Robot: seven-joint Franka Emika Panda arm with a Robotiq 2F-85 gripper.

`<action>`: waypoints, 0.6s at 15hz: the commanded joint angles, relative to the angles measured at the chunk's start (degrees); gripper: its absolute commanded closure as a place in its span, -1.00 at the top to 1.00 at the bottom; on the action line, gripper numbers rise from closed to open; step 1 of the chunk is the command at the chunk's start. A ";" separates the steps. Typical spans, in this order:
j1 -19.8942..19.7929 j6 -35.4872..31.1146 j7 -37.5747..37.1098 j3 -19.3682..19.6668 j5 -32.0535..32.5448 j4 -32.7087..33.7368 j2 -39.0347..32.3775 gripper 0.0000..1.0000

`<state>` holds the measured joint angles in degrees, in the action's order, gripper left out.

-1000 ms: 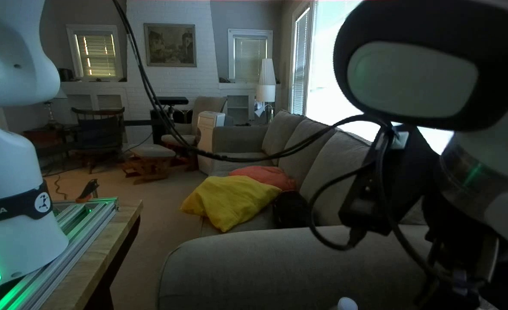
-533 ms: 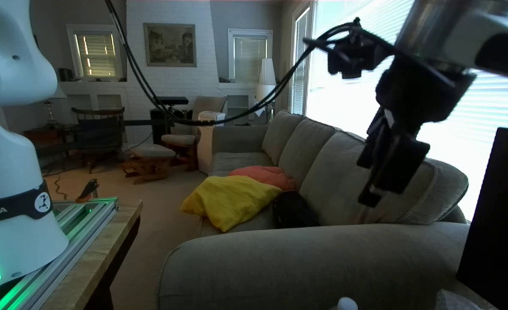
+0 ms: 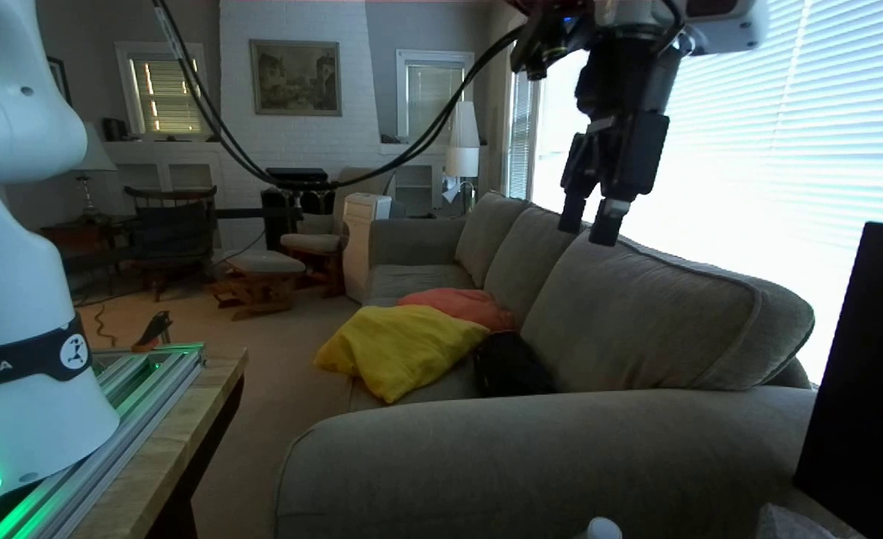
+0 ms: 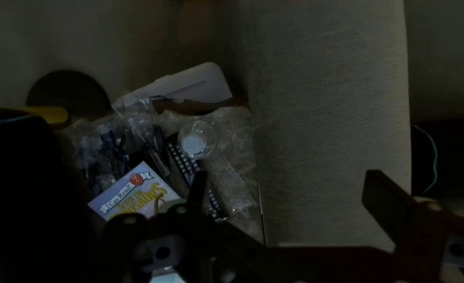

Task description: Pick the magazine up from the arm rest and place it in front of the monitor

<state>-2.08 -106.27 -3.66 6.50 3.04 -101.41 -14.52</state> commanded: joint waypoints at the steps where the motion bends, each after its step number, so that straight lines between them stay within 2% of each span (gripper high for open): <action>1: 2.70 -11.75 -1.57 -2.24 7.72 -7.97 2.64 1.00; 4: 2.86 -26.21 -0.18 -3.94 6.04 -12.15 2.41 1.00; 6: 0.89 -34.65 3.97 -5.56 -1.37 -15.18 1.84 1.00; 9: -2.07 -35.78 12.23 -8.27 -13.92 -15.72 0.90 1.00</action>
<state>-0.61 -140.54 0.84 1.07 -0.66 -115.14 -14.28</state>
